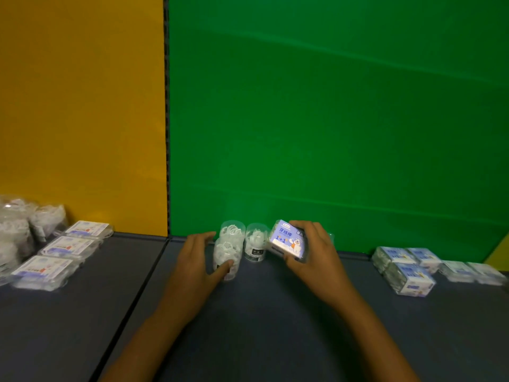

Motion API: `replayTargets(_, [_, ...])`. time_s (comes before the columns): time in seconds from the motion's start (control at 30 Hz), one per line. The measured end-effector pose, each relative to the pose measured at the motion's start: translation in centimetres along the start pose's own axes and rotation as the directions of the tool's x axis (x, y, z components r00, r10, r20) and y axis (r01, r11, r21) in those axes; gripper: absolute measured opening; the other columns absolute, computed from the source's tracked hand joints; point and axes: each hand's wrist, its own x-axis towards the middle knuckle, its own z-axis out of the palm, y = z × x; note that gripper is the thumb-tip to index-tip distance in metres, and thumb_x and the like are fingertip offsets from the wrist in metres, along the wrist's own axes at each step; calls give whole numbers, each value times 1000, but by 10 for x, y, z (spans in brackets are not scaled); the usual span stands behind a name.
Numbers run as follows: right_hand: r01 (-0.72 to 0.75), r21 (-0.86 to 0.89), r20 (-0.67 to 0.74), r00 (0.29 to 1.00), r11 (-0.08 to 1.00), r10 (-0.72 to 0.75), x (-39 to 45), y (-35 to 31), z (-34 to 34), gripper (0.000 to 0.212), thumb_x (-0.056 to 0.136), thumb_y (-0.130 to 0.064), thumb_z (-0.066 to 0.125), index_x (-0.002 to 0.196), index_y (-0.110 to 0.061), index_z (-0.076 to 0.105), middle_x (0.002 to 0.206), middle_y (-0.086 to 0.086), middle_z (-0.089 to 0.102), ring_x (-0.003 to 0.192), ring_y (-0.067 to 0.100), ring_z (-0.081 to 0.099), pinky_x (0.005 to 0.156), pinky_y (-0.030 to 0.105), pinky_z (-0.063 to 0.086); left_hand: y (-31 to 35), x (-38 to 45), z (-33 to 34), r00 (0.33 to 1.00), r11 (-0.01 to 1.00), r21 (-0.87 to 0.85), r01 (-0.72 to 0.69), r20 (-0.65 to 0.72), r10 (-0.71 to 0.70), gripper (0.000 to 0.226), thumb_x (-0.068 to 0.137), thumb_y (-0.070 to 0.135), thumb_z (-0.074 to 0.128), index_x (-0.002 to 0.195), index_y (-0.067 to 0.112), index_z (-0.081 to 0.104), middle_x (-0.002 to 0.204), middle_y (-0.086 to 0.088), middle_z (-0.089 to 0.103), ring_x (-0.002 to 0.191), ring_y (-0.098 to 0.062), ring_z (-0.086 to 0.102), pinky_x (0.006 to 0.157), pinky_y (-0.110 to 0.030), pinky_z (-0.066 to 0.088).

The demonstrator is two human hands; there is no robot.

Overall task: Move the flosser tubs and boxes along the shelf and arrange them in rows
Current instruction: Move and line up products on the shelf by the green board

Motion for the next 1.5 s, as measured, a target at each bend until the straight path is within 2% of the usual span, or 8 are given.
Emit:
replayTargets(0.13, [-2,-1,-39,999,1000,2,-10,10,-21,60,74,-12,72,128,-24,49,115,-6,49,108,12,48,90,20,37,29,5,-5,987,962,226,-153,-8,159,54,83,43,68,128,22,47,120,4,49,111,-14,48,86,-25,40])
replayTargets(0.3, [-21,12,-97,995,1000,22,-29,33,-63,59,73,-15,70,127,-25,50,115,-7,49,107,11,47,90,21,37,80,9,14,960,891,358,-280,80,269,43,83,40,68,119,23,54,110,2,54,102,-19,54,76,-31,49])
replayTargets(0.43, [-20,-35,-109,994,999,17,-41,59,-99,60,74,-13,72,127,-29,49,113,-9,48,106,10,46,86,15,35,115,9,43,946,865,383,-323,122,299,40,83,41,66,118,24,57,109,1,56,100,-20,57,77,-34,49])
replayTargets(0.73, [-30,-102,-85,996,994,22,-67,141,-186,63,73,-9,73,128,-29,52,111,-12,51,103,10,42,83,5,29,194,-9,123,944,861,391,-324,192,268,45,87,48,58,126,26,49,119,2,54,111,-19,51,85,-33,47])
replayTargets(1.0, [-71,-92,-70,995,993,65,-91,235,-242,61,77,-9,74,128,-30,51,118,-10,48,110,9,45,85,15,35,249,-16,208,943,855,415,-312,242,227,47,90,48,55,130,26,47,124,3,51,117,-18,47,88,-33,46])
replayTargets(1.23, [-138,-196,67,986,971,154,-99,294,-253,65,80,-6,71,137,-28,50,127,-4,43,115,12,36,90,19,27,268,-26,249,951,875,407,-263,263,163,47,88,47,57,130,29,46,128,6,48,118,-15,46,86,-32,49])
replayTargets(1.4, [-157,-112,198,964,981,177,-91,309,-238,62,84,-8,70,136,-31,46,133,-6,43,126,13,37,102,25,34,268,-25,255,962,869,438,-230,237,136,44,87,47,59,126,30,48,124,6,50,115,-16,47,83,-32,50])
replayTargets(1.5, [-155,-33,210,965,987,159,-91,314,-230,49,85,-8,70,124,-29,49,131,-7,48,119,10,44,90,22,35,268,-27,257,967,867,450,-215,223,124,43,87,45,60,125,28,50,123,5,51,114,-17,49,83,-31,48])
